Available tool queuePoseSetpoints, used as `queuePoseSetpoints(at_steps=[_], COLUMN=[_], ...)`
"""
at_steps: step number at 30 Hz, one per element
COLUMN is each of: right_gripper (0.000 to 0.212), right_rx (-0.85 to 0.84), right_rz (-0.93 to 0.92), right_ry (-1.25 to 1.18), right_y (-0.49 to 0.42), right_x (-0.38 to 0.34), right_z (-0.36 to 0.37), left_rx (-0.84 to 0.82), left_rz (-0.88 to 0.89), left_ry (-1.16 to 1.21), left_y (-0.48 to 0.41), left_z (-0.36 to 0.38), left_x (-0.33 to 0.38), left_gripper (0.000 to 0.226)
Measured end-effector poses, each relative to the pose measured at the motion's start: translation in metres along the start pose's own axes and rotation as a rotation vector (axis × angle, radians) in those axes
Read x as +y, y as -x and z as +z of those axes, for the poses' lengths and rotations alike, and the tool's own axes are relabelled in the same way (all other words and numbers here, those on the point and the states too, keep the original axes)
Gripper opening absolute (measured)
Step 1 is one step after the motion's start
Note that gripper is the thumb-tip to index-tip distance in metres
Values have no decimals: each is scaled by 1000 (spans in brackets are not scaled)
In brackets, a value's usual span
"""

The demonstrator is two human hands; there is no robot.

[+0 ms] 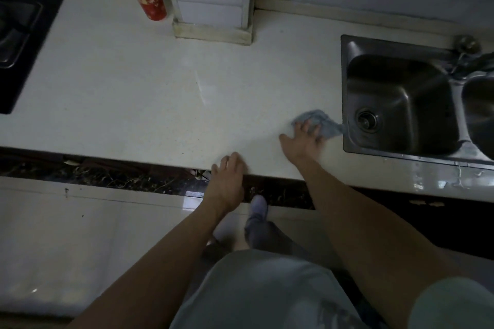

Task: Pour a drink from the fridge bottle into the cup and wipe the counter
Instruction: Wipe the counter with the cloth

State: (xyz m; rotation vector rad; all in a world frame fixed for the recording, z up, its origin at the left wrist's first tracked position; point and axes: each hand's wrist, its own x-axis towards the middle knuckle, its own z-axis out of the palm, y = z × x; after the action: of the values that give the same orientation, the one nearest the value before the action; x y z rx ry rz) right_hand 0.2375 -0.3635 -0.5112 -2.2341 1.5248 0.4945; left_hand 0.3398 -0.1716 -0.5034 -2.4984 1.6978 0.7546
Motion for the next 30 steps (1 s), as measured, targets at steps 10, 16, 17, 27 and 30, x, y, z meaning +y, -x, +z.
queuePoseSetpoints(at_steps=[10, 16, 17, 27, 30], right_gripper=[73, 75, 74, 69, 74], right_rx=[49, 144, 141, 64, 9], right_rz=[-618, -273, -215, 4, -168], right_ry=[265, 126, 114, -80, -3], right_y=[74, 100, 101, 104, 117], right_x=[-4, 91, 93, -48, -95], right_z=[52, 56, 56, 68, 79], left_rx=[7, -43, -53, -84, -92], left_rz=[95, 126, 132, 108, 78], left_ry=[58, 7, 22, 39, 50], left_y=[12, 11, 11, 27, 34], left_z=[5, -3, -5, -18, -17], left_x=[-30, -34, -35, -95, -116], left_gripper=[49, 42, 41, 39, 40])
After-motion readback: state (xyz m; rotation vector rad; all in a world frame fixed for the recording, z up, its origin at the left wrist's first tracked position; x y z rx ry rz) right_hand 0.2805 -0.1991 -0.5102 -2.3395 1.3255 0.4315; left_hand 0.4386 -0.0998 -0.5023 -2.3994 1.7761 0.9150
